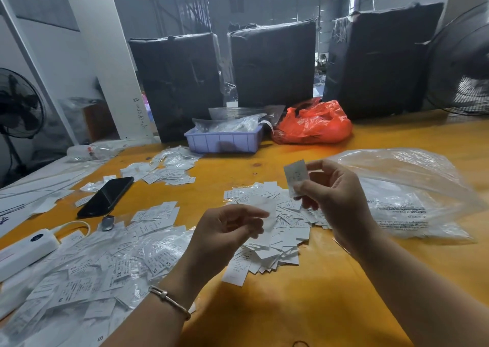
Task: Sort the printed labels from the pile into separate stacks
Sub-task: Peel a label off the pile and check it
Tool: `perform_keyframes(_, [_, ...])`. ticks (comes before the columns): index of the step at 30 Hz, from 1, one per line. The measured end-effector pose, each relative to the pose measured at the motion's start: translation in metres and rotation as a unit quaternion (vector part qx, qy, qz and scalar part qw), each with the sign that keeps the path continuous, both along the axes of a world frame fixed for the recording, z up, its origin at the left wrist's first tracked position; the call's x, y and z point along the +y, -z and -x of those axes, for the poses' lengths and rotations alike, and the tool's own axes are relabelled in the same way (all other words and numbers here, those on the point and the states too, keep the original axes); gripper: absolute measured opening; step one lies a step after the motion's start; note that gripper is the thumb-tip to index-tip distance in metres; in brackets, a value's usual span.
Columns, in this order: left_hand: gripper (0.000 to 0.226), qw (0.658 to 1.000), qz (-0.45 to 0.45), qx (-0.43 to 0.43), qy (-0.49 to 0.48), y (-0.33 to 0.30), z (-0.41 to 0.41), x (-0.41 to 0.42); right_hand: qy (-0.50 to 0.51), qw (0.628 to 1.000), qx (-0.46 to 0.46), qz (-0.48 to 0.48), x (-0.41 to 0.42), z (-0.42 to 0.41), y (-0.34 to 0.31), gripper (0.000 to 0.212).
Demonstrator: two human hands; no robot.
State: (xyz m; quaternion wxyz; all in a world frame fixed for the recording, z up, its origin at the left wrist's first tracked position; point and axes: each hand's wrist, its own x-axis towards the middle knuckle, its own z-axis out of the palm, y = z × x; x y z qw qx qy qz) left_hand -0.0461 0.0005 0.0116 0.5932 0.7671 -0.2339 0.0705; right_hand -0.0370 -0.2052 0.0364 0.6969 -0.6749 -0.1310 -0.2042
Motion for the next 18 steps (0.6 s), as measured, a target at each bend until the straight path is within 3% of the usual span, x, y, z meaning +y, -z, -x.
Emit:
perform_keyframes(2, [0.026, 1.000, -0.005, -0.007, 0.011, -0.0003, 0.0006, 0.0004, -0.015, 0.999, 0.004, 0.043, 0.0020, 0.0007, 0.0015, 0.046])
perform_keyframes(3, [0.024, 1.000, -0.005, -0.008, 0.016, -0.0007, 0.0012, 0.0003, -0.022, 0.998, 0.018, 0.064, 0.0031, 0.0002, 0.0033, 0.046])
perform_keyframes(7, [0.012, 0.999, 0.012, 0.006, 0.030, -0.0016, 0.0018, -0.0003, -0.114, 0.981, 0.086, 0.133, 0.0071, -0.0015, 0.0081, 0.017])
perform_keyframes(8, [0.011, 0.999, 0.014, 0.011, 0.032, -0.0016, 0.0015, -0.0006, -0.145, 0.976, 0.083, 0.138, 0.0075, -0.0005, 0.0085, 0.019])
perform_keyframes(11, [0.008, 0.999, 0.003, 0.028, 0.040, -0.0012, 0.0010, -0.0005, -0.167, 0.977, 0.032, 0.126, 0.0071, 0.0016, 0.0070, 0.027])
perform_keyframes(13, [0.006, 0.998, 0.001, 0.042, 0.049, -0.0015, 0.0010, -0.0001, -0.146, 0.979, -0.010, 0.144, 0.0066, 0.0018, 0.0064, 0.023])
perform_keyframes(18, [0.027, 0.998, 0.010, 0.051, 0.047, -0.0033, 0.0021, -0.0027, -0.077, 0.964, -0.091, 0.238, 0.0098, 0.0025, 0.0088, 0.005])
